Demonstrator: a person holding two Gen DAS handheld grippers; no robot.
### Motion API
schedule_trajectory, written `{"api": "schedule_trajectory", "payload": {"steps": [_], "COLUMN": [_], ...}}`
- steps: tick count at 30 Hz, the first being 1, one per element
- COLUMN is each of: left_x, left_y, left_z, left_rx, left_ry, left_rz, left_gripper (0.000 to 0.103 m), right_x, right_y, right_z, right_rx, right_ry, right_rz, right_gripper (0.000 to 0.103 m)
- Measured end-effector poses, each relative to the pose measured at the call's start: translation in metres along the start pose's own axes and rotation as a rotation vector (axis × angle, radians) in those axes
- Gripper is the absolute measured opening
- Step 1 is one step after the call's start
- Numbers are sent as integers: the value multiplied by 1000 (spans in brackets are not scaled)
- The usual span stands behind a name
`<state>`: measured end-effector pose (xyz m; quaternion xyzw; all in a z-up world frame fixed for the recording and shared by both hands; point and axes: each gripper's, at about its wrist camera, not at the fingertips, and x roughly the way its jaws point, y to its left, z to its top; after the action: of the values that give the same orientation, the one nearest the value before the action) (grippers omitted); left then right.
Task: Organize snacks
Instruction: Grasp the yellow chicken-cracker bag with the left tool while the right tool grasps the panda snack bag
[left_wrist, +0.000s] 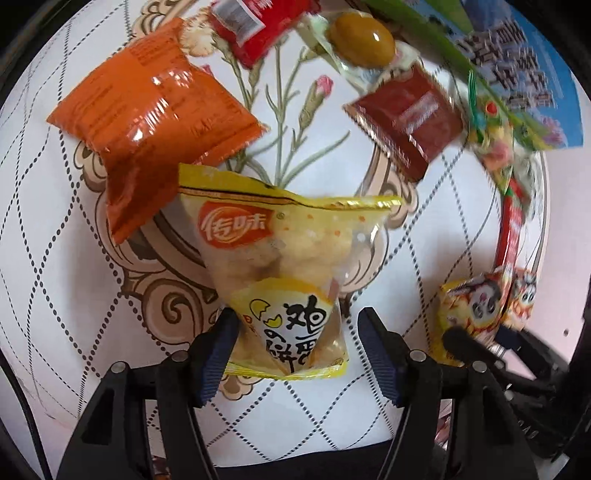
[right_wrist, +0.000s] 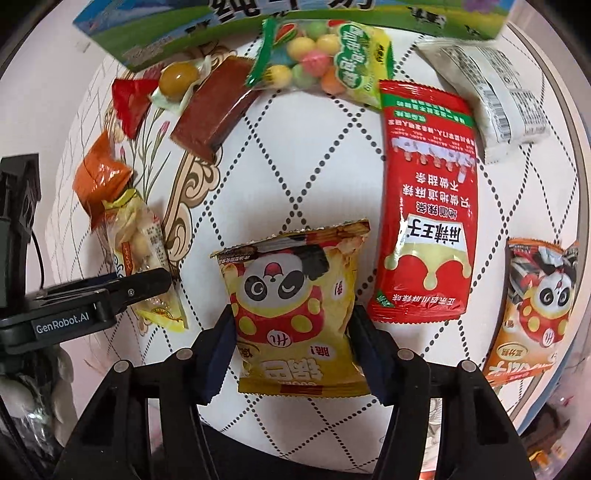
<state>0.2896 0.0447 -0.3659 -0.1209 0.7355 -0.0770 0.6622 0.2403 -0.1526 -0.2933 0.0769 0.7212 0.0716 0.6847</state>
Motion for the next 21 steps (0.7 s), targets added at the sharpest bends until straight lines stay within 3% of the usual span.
{"api": "schedule_trajectory", "payload": {"steps": [6, 7, 8, 12, 21], "left_x": [-6, -4, -7, -19, -53], "left_y": [2, -2, -5, -14, -42], "left_z": [0, 1, -2, -20, -65], "left_rx": [-42, -50, -53, -40, 5], "left_ry": [-73, -88, -112, -140, -166], "left_rz": [27, 31, 44, 58, 39], "left_gripper": [64, 62, 51, 39, 32], "right_x": [14, 16, 17, 9, -35], "right_y": [12, 14, 17, 20, 16], "right_z": [-9, -9, -11, -18, -22], "right_rx": [-48, -49, -51, -75, -74], "right_ry": [-43, -50, -57, -82, -126], "right_rz": [-64, -74, -80, -82, 17], "right_gripper": [66, 65, 64, 53, 46]}}
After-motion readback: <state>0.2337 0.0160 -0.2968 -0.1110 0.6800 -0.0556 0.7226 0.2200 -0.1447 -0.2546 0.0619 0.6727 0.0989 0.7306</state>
